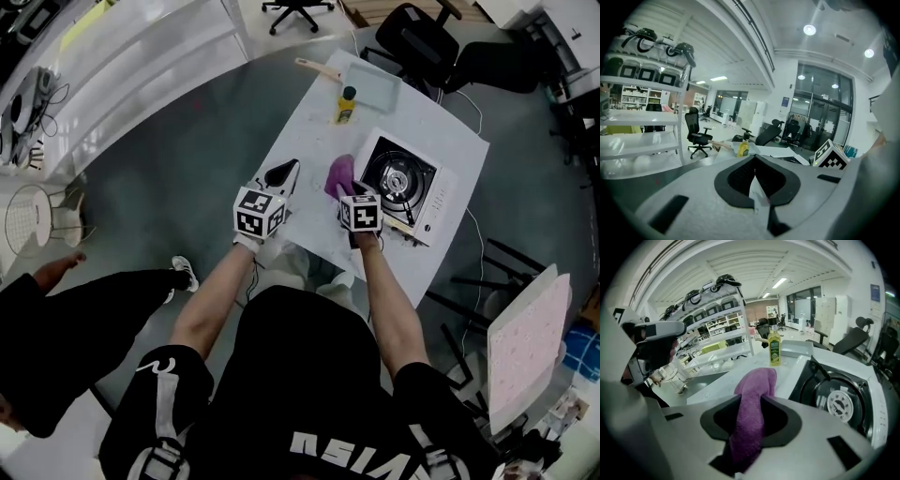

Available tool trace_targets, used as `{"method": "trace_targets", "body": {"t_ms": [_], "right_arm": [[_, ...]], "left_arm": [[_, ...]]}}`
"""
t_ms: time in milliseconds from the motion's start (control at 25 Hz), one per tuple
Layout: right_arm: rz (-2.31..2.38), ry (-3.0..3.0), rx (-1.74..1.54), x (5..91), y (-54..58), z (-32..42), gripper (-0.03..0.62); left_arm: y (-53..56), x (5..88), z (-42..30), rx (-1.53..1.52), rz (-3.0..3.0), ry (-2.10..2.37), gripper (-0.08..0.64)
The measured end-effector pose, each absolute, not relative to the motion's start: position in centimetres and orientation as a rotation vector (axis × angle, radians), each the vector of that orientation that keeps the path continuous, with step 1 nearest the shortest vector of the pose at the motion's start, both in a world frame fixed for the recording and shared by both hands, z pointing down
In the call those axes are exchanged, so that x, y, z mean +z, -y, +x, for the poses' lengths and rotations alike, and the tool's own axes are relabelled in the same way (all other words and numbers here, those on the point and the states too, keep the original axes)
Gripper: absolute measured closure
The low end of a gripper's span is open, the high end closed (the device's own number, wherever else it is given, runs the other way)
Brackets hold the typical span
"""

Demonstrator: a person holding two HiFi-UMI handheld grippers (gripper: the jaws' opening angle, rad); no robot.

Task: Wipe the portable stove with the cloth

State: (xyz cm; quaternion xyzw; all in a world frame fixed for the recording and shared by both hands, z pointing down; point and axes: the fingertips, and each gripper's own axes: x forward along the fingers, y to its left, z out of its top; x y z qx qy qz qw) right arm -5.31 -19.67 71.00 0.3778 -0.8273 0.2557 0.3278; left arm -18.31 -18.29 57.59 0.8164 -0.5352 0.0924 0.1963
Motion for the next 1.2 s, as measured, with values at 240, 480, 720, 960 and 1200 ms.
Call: {"method": "trace_targets", "body": {"t_ms": [240,480,720,960,1200], "right_arm": [[1.141,2.015,0.747,71.0,24.0,-3.5,0.48],[1.227,1.96,0.757,70.4,27.8,-2.2,0.48],[1.284,1.925,0.766,70.9,30.4,-0.8,0.48],[1.314,1.939,0.738,70.0,32.9,-0.7,0.48],[1.342,1.969,0.685,68.0,37.7,0.5,0.48]], "left_arm": [[23.7,57.7,-18.1,0.262,2.353,1.386,0.557],[27.5,58.3,-18.0,0.269,2.399,1.294,0.557],[29.8,58.6,-17.4,0.282,2.436,1.215,0.557],[31.8,58.9,-17.3,0.29,2.455,1.172,0.557],[33.3,58.8,-16.4,0.283,2.457,1.153,0.557]]}}
